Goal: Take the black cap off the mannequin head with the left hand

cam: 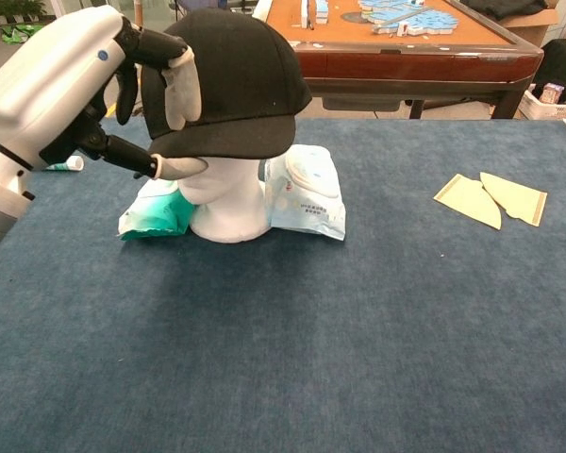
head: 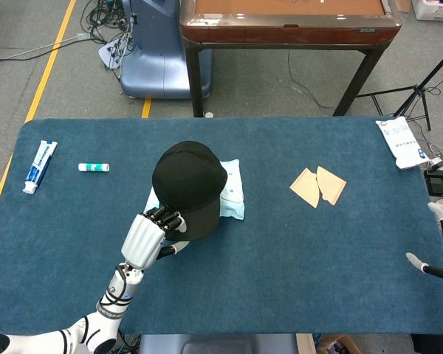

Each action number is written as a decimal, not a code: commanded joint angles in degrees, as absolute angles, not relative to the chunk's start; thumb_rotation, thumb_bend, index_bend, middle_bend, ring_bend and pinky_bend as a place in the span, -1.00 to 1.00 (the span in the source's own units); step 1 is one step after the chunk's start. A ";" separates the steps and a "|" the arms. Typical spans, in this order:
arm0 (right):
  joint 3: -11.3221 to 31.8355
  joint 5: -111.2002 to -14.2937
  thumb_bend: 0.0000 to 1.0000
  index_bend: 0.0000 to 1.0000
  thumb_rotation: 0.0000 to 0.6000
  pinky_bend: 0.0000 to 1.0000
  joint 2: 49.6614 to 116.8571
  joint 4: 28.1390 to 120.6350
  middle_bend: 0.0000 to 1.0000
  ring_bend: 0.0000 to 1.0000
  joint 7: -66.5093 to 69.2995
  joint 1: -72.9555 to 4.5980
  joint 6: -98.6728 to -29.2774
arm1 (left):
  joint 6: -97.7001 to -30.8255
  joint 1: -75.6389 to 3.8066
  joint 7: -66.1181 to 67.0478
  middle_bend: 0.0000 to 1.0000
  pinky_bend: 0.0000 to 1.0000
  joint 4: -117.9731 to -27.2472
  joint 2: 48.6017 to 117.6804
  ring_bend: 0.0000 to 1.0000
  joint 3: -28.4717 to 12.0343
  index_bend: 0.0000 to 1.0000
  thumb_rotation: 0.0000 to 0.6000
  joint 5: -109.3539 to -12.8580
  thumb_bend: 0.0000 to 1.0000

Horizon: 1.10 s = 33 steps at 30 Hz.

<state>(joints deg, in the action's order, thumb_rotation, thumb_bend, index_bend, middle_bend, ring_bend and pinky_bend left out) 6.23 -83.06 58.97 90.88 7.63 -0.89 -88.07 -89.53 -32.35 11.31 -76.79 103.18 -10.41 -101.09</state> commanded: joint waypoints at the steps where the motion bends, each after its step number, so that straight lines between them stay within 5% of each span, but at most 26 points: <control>1: 6.24 -83.04 -1.00 -0.74 1.00 -0.67 58.97 90.86 -0.67 -0.83 7.65 -0.90 -88.02 | -89.53 -32.50 11.39 0.26 0.34 -76.62 103.35 -0.15 -10.51 0.23 1.00 -100.90 -0.89; 10: 6.27 -83.03 -1.00 -0.74 1.00 -0.67 58.90 90.81 -0.67 -0.83 7.89 -0.81 -88.10 | -88.77 -33.03 11.76 0.26 0.34 -76.13 103.30 -0.15 -10.11 0.21 1.00 -100.55 -0.52; 33: 6.29 -83.04 -1.00 -0.74 1.00 -0.67 58.91 90.71 -0.67 -0.83 8.07 -0.77 -88.06 | -88.05 -33.49 12.02 0.28 0.33 -76.53 101.20 -0.15 -8.85 0.11 1.00 -100.78 -0.03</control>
